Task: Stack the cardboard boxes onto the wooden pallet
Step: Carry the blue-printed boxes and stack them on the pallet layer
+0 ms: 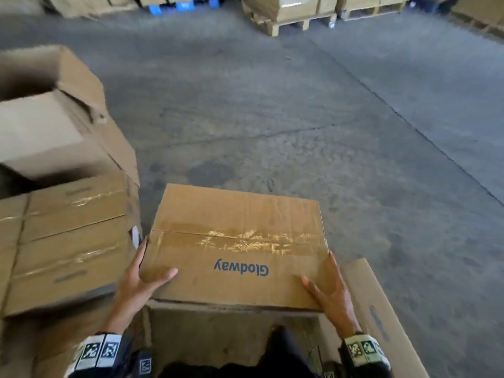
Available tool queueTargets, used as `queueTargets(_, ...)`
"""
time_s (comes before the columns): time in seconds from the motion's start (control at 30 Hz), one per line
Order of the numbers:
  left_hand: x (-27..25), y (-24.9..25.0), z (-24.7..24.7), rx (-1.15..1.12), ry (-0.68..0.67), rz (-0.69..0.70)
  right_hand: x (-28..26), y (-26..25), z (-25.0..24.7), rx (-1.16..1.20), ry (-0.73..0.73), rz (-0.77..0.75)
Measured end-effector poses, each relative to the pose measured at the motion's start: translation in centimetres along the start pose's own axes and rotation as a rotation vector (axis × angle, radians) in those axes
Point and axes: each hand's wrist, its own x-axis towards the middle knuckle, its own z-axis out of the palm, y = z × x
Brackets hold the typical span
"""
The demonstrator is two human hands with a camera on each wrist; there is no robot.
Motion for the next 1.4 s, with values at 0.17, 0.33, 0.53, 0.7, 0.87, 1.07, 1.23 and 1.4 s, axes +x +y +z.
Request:
queueTargets(0.17,-3.0,-7.8,-7.4,0.047,0.192,-0.194,1.2,-5.2,8.3,-0.234,-0.218,-0.055)
queueTargets(0.33,-4.7,-15.7,-14.6,0.03,0.217,-0.297,-0.3,-6.8,18.4,-0.397,-0.35,-0.067)
queueTargets(0.53,-4.0,-24.5,-23.1,-0.039,0.169,-0.391,-4.0,-4.6,29.5,-0.462,-0.39,0.023)
queueTargets(0.7,-2.5,-32.9,-29.1,-0.048,0.099,-0.492,-6.1,-1.9,37.7,-0.531,-0.431,0.144)
queueTargets(0.87,-1.0,-40.0,-32.6,-0.078,0.036,-0.598,-7.9,0.0,44.4,-0.585,-0.428,0.198)
queueTargets(1.07,1.4,-47.1,-34.8,-0.089,0.076,-0.682,-7.0,3.2,51.4,-0.625,-0.454,0.246)
queueTargets(1.23,3.3,-52.0,-35.7,-0.016,0.199,-0.64,-6.9,5.9,56.6,-0.656,-0.429,0.151)
queueTargets(1.4,4.1,-55.8,-36.5,0.091,0.336,-0.482,-8.6,8.9,61.1,-0.668,-0.351,0.004)
